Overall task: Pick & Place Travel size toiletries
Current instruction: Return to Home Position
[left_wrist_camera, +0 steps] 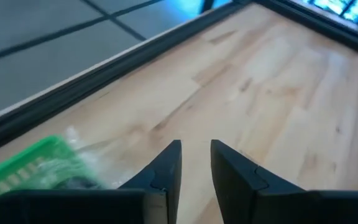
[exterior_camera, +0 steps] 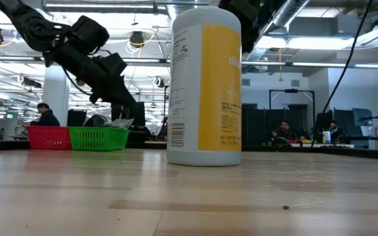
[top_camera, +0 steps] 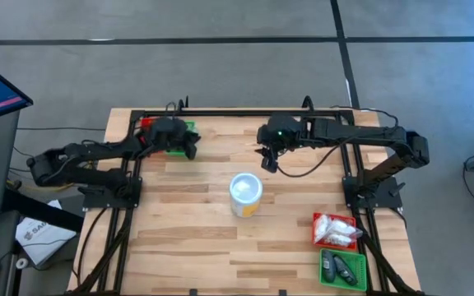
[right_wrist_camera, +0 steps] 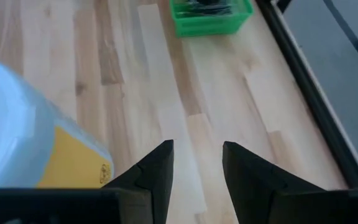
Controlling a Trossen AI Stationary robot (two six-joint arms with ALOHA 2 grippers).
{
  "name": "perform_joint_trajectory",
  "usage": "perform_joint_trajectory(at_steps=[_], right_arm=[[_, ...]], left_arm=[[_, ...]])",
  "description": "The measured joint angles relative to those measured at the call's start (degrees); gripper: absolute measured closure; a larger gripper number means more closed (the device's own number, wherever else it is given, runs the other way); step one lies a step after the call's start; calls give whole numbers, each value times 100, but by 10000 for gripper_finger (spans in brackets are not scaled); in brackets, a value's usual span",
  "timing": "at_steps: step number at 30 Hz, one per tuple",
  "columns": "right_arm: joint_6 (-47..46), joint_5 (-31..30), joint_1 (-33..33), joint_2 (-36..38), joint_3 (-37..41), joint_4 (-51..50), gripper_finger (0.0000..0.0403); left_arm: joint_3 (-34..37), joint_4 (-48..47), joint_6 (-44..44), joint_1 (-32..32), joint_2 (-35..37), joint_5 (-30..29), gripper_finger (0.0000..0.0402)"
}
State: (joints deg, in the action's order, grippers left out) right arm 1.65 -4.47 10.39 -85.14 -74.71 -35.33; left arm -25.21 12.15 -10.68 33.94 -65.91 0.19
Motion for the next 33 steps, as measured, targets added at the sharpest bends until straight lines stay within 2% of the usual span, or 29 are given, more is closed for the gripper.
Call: perform_joint_trajectory(at_steps=[8,14,19,25,31,33], right_arm=[[5,0,-244,4,150,549,274],[27,-6,-373,7,290,759,274],[8,-7,-526,327,1025,1547,278],[-128,-9,-633,1103,2086,2676,281],[-220,-64,-753,1906,2916,3299,281],[-304,-184,-792,2182,3198,3431,281]], left_arm=[[2,360,397,-781,189,-15,325],[358,375,547,-1084,1008,-382,325],[877,395,430,-1364,1848,-336,325],[1318,585,255,-1862,2632,-426,325],[1577,611,381,-2474,3140,-1446,325],[1646,599,396,-2670,3256,-1548,325]])
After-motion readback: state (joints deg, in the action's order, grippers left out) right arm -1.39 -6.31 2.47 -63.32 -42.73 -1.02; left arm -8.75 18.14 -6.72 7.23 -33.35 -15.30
